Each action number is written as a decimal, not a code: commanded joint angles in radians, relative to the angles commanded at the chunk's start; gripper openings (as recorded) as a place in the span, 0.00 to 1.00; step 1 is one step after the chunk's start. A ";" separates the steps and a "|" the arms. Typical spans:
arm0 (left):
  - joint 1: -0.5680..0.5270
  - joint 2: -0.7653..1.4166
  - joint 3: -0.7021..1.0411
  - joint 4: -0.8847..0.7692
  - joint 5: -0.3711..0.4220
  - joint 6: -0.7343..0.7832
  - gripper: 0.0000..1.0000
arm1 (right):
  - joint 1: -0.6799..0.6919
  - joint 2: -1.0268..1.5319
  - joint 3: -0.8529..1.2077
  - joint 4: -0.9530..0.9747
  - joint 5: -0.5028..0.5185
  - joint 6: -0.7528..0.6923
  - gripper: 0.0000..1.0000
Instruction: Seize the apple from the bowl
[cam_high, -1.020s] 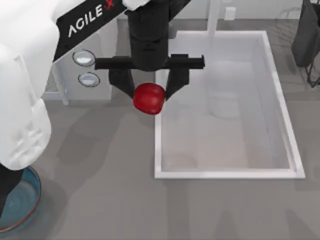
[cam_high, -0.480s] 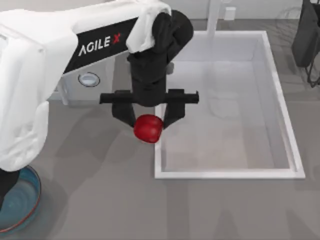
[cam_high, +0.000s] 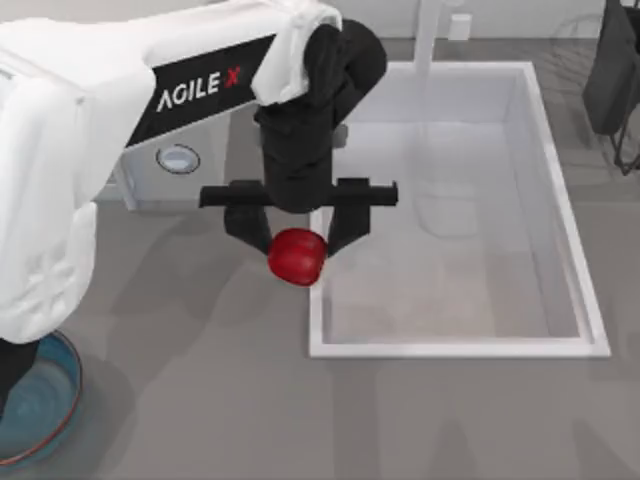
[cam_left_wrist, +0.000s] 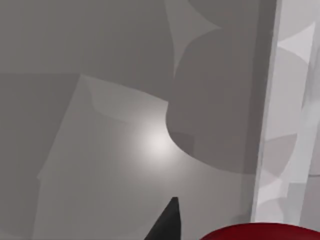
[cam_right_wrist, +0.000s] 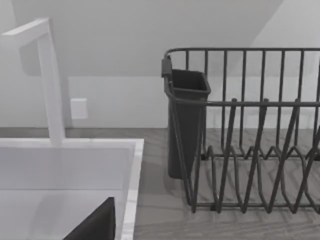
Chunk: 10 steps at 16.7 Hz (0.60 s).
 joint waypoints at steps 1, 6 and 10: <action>0.000 0.000 0.000 0.000 0.000 0.000 0.45 | 0.000 0.000 0.000 0.000 0.000 0.000 1.00; 0.000 0.000 0.000 0.000 0.000 0.000 0.83 | 0.000 0.000 0.000 0.000 0.000 0.000 1.00; 0.000 0.000 0.000 0.000 0.000 0.000 1.00 | 0.000 0.000 0.000 0.000 0.000 0.000 1.00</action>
